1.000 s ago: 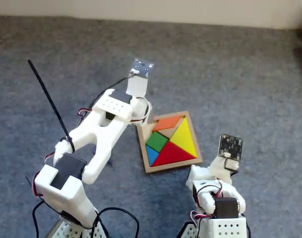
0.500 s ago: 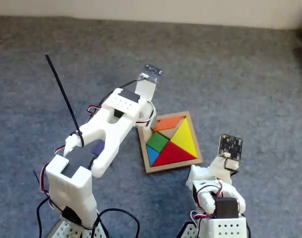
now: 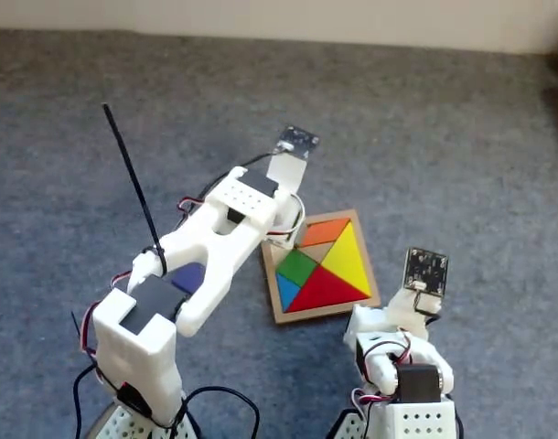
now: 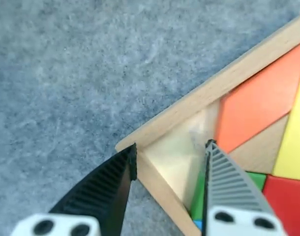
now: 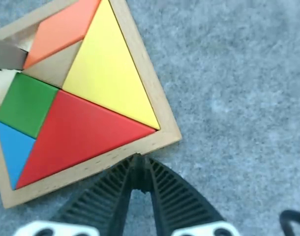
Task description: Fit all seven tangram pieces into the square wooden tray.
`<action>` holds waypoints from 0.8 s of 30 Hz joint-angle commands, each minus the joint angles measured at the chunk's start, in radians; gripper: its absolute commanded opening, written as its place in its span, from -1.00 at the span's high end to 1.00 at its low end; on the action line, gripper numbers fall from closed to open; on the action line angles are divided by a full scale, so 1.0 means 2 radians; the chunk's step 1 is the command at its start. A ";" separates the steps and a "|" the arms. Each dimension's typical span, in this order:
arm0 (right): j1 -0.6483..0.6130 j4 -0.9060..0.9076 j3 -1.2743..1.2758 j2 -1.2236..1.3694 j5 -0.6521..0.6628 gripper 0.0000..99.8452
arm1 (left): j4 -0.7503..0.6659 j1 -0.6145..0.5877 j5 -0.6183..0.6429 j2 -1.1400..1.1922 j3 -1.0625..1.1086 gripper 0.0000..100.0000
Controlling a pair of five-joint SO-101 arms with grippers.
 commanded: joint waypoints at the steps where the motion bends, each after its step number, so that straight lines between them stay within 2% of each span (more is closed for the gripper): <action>1: 0.007 0.003 0.064 -0.009 0.002 0.99 | 0.025 -0.002 0.002 -0.058 -0.020 0.56; 11: 0.007 0.003 0.064 -0.009 0.002 0.99 | 0.097 -0.043 -0.002 -0.132 -0.020 0.56; 19: 0.007 0.003 0.064 -0.009 0.002 0.99 | 0.155 -0.052 -0.002 -0.170 -0.018 0.56; 24: 0.007 0.003 0.064 -0.009 0.002 0.99 | 0.156 -0.052 -0.012 -0.234 0.033 0.56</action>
